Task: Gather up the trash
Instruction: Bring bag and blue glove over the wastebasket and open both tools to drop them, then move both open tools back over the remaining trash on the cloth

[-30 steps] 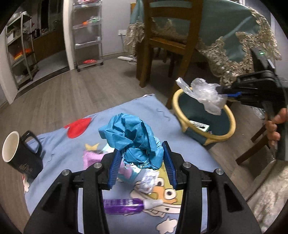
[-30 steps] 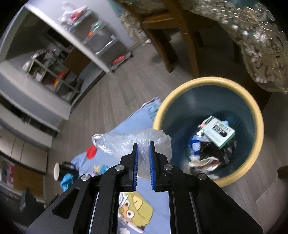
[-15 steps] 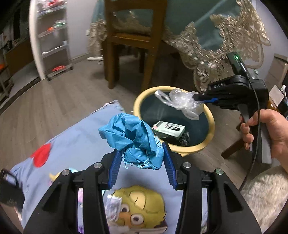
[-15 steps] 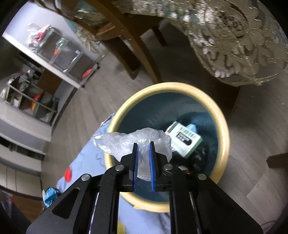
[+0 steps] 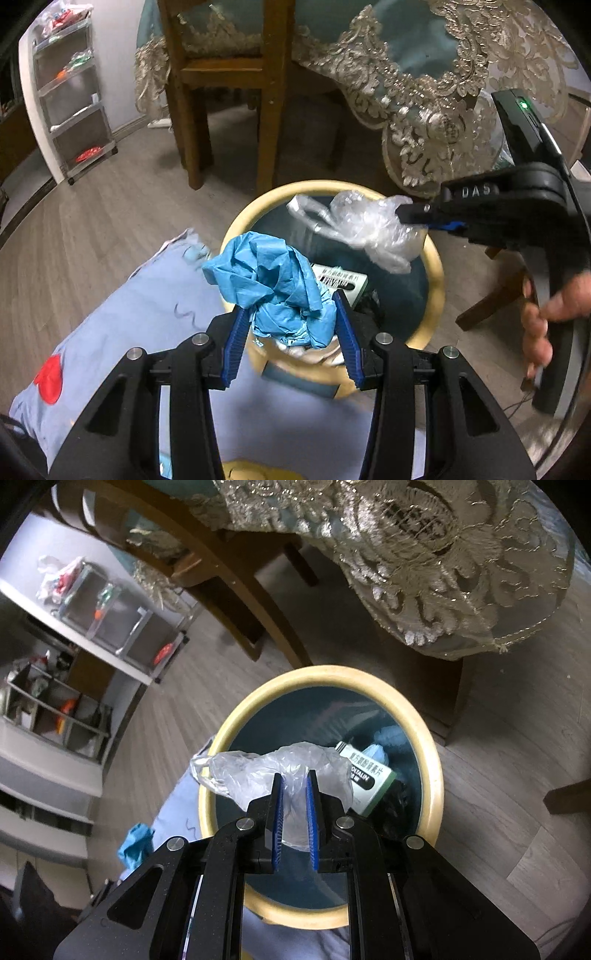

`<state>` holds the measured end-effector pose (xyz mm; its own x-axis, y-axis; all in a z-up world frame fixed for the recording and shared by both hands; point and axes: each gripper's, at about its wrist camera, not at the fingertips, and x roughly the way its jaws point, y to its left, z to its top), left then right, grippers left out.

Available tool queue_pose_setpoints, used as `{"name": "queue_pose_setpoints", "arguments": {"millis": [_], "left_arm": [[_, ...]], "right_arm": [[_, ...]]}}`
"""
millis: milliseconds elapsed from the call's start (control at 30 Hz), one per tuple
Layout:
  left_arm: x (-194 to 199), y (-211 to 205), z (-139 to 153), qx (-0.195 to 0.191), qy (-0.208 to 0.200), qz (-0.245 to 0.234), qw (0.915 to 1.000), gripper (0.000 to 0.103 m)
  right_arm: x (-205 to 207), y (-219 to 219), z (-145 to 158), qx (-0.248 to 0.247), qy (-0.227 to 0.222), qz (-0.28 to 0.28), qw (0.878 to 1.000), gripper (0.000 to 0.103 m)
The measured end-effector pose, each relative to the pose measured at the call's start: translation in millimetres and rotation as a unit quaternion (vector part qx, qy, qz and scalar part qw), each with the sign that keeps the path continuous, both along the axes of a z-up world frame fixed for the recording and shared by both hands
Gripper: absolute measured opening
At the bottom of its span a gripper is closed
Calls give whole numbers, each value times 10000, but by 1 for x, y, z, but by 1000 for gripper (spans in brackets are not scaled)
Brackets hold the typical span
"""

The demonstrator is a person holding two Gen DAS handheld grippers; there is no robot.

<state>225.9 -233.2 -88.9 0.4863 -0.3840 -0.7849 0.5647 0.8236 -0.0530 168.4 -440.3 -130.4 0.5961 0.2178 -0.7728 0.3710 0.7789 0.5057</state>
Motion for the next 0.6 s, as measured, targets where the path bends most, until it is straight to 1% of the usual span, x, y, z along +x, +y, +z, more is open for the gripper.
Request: {"name": "queue_pose_setpoints", "arguments": {"millis": [100, 133, 200, 233, 300, 400, 433, 467, 500, 567, 600], "left_arm": [[3, -10, 5, -46, -126, -59, 9999, 45], [3, -12, 6, -72, -146, -61, 9998, 47], [2, -13, 9, -156, -188, -38, 9997, 61], [1, -12, 10, -166, -218, -7, 9996, 73], [0, -11, 10, -176, -300, 20, 9994, 75], [-1, -6, 8, -131, -258, 125, 9995, 78], [-1, -4, 7, -145, -249, 154, 9995, 78], [-2, -1, 7, -140, -257, 185, 9994, 79], [-2, 1, 7, -132, -256, 208, 9994, 80], [-3, 6, 7, -117, -237, 243, 9994, 80], [-4, 9, 8, -102, -243, 262, 9993, 80]], "right_arm": [[-1, -3, 4, 1, -102, -60, 9999, 13], [-2, -4, 5, 1, -139, -92, 9999, 13], [-3, -5, 7, 11, -167, -114, 9998, 16], [-1, -4, 7, 3, -156, -115, 9998, 20], [0, -4, 7, -6, -127, -99, 9999, 27], [0, -3, 8, -22, -129, -111, 9999, 38], [1, -2, 8, -29, -118, -102, 9999, 46], [1, -1, 8, -33, -113, -90, 9999, 51], [2, 0, 8, -48, -111, -79, 9999, 52], [3, 2, 10, -103, -117, -48, 9999, 60], [4, 4, 11, -130, -131, -33, 9998, 62]]}}
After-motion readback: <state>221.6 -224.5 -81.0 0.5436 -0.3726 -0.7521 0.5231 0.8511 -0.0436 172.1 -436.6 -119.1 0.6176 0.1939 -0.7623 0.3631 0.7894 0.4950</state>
